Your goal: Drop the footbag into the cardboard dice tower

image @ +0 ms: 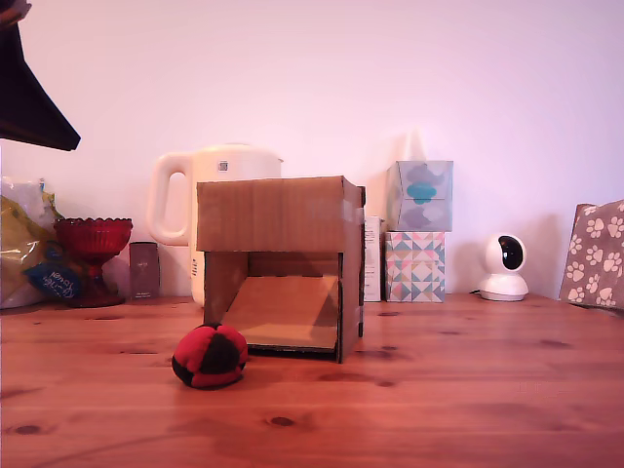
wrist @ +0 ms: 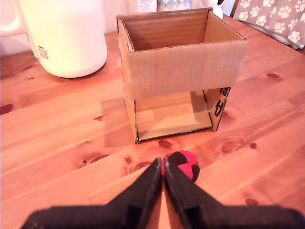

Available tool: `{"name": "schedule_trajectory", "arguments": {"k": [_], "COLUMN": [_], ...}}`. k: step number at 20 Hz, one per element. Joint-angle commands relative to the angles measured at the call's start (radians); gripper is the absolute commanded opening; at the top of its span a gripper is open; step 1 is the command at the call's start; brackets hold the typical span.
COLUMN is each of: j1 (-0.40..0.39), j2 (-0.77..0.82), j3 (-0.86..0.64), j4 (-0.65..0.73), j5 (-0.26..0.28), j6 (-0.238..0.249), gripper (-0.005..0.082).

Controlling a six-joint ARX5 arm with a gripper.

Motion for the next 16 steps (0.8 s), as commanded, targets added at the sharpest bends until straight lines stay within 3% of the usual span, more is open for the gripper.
{"name": "schedule_trajectory", "arguments": {"k": [1, 7, 11, 14, 16], "j1": [0.003, 0.003, 0.003, 0.002, -0.007], "j2": [0.002, 0.002, 0.040, 0.121, 0.167], "j3": [-0.016, -0.016, -0.016, -0.024, -0.069], "j4": [0.015, 0.012, 0.031, 0.113, 0.256], "j5": [-0.002, 0.002, 0.035, 0.061, 0.090], "j6": [0.004, 0.004, 0.005, 0.005, 0.005], "gripper": [-0.0024, -0.0024, -0.0024, -0.0024, -0.0024]}}
